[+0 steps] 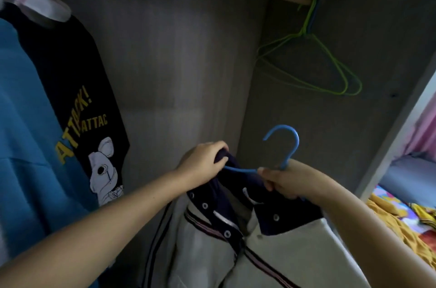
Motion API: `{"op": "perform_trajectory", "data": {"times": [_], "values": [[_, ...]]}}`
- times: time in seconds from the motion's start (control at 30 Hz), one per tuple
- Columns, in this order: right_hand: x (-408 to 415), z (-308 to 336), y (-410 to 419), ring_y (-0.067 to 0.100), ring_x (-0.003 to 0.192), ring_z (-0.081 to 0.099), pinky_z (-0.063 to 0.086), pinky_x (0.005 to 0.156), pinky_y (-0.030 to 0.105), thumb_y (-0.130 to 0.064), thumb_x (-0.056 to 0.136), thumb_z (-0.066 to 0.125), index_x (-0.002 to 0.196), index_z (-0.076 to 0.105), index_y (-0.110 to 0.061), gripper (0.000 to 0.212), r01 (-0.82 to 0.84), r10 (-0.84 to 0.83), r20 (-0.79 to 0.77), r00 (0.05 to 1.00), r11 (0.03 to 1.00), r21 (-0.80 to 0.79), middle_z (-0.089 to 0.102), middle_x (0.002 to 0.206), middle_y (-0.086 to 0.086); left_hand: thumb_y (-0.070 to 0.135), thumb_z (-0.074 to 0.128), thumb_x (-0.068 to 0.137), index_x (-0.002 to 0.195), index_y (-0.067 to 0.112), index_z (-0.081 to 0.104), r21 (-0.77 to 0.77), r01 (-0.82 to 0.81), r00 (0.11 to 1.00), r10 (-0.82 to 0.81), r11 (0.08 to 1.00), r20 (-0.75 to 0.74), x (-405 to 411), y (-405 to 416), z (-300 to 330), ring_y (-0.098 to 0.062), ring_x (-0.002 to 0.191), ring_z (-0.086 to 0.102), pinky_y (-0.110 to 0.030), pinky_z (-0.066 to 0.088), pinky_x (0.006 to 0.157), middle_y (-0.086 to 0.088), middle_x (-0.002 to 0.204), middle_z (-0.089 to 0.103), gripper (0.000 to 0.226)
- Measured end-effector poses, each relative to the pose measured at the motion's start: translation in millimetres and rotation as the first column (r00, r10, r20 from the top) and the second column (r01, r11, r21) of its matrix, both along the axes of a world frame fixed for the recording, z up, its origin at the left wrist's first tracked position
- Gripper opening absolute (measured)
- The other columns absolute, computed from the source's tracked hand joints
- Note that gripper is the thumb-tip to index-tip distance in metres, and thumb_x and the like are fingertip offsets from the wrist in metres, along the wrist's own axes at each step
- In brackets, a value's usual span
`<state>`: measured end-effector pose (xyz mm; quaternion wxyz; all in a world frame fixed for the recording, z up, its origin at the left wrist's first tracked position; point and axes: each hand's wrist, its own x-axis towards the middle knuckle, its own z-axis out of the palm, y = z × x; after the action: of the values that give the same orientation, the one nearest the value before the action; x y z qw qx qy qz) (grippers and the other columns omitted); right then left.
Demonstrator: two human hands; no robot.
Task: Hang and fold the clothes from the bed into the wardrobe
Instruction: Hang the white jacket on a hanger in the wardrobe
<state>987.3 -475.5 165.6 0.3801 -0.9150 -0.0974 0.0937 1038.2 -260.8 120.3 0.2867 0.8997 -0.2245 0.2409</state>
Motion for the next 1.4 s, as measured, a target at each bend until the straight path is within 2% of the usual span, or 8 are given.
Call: {"op": "perform_trajectory", "data": {"times": [0.33, 0.43, 0.57, 0.7, 0.97, 1.07, 1.2, 1.4], "values": [[23, 27, 51, 0.002, 0.031, 0.021, 0.035, 0.035, 0.016, -0.005, 0.096, 0.048, 0.08, 0.059, -0.001, 0.02, 0.179, 0.078, -0.406, 0.91, 0.812, 0.555, 0.024, 0.045, -0.007, 0.019, 0.035, 0.1, 0.151, 0.021, -0.011, 0.142, -0.076, 0.915, 0.126, 0.987, -0.382, 15, 41, -48, -0.026, 0.117, 0.049, -0.034, 0.044, 0.097, -0.016, 0.148, 0.034, 0.069], [31, 40, 77, 0.002, 0.032, 0.024, 0.037, 0.035, 0.016, 0.0, 0.096, 0.046, 0.076, 0.056, 0.0, 0.023, 0.182, 0.112, -0.398, 0.91, 0.756, 0.628, 0.027, 0.046, -0.006, 0.013, 0.036, 0.099, 0.153, 0.016, -0.003, 0.1, -0.204, 0.934, 0.224, 0.974, -0.28, 13, 43, -28, -0.028, 0.098, 0.059, -0.03, 0.045, 0.078, -0.02, 0.127, 0.056, 0.067], [43, 71, 113, 0.002, 0.033, 0.027, 0.038, 0.035, 0.015, 0.0, 0.098, 0.039, 0.074, 0.051, -0.002, 0.026, 0.192, 0.231, -0.42, 0.878, 0.632, 0.75, 0.029, 0.047, -0.005, 0.034, 0.038, 0.101, 0.149, 0.014, 0.026, 0.0, -0.274, 0.958, 0.272, 0.962, -0.091, -11, 49, 22, -0.025, 0.142, 0.024, -0.028, 0.022, 0.111, -0.012, 0.155, 0.023, 0.053], [57, 109, 147, 0.007, 0.039, 0.042, 0.043, 0.041, 0.016, -0.001, 0.097, 0.032, 0.075, 0.044, -0.007, 0.026, 0.174, 0.329, -0.367, 0.87, 0.493, 0.853, 0.039, 0.049, 0.0, 0.052, 0.044, 0.093, 0.094, 0.032, 0.063, -0.327, 0.197, 0.965, -0.242, 0.924, -0.102, -69, 47, 70, -0.008, 0.105, 0.059, -0.018, 0.042, 0.086, 0.013, 0.1, 0.064, 0.027], [72, 130, 187, 0.011, 0.035, 0.047, 0.043, 0.041, 0.015, 0.004, 0.098, 0.029, 0.075, 0.04, -0.007, 0.027, 0.219, 0.379, -0.354, 0.855, 0.355, 0.909, 0.043, 0.055, 0.007, 0.005, 0.044, 0.093, 0.076, 0.014, 0.043, 0.182, -0.372, 0.724, 0.162, 0.91, 0.67, -99, 77, 60, -0.022, 0.059, 0.046, -0.032, 0.037, 0.049, -0.005, 0.067, 0.049, 0.02], [71, 131, 201, 0.011, 0.036, 0.048, 0.044, 0.04, 0.015, 0.004, 0.098, 0.029, 0.077, 0.04, -0.006, 0.026, 0.198, 0.416, -0.334, 0.846, 0.336, 0.921, 0.043, 0.06, 0.006, 0.028, 0.044, 0.088, 0.108, 0.018, 0.043, 0.247, -0.216, 0.934, 0.127, 0.945, 0.333, -102, 87, 39, -0.015, 0.078, 0.055, -0.02, 0.043, 0.062, 0.003, 0.098, 0.053, 0.023], [63, 153, 222, 0.013, 0.055, 0.046, 0.043, 0.039, 0.014, 0.006, 0.095, 0.022, 0.077, 0.041, -0.004, 0.028, 0.064, 0.438, -0.226, 0.87, 0.355, 0.933, 0.043, 0.068, 0.007, 0.062, 0.039, 0.076, 0.114, 0.043, 0.045, -0.305, -0.117, 0.975, 0.168, 0.945, 0.147, -101, 115, 80, 0.005, 0.093, 0.051, -0.009, 0.038, 0.081, 0.017, 0.106, 0.051, 0.043], [49, 217, 292, 0.012, 0.042, 0.05, 0.038, 0.033, 0.016, -0.003, 0.1, 0.028, 0.075, 0.047, -0.002, 0.031, -0.221, 0.373, 0.056, 0.926, 0.418, 0.881, 0.051, 0.058, 0.006, 0.032, 0.054, 0.061, 0.118, 0.026, 0.056, -0.507, -0.146, 0.987, 0.156, 0.849, -0.022, -95, 113, 185, -0.013, 0.108, 0.058, -0.028, 0.044, 0.093, -0.001, 0.115, 0.063, 0.057]]}}
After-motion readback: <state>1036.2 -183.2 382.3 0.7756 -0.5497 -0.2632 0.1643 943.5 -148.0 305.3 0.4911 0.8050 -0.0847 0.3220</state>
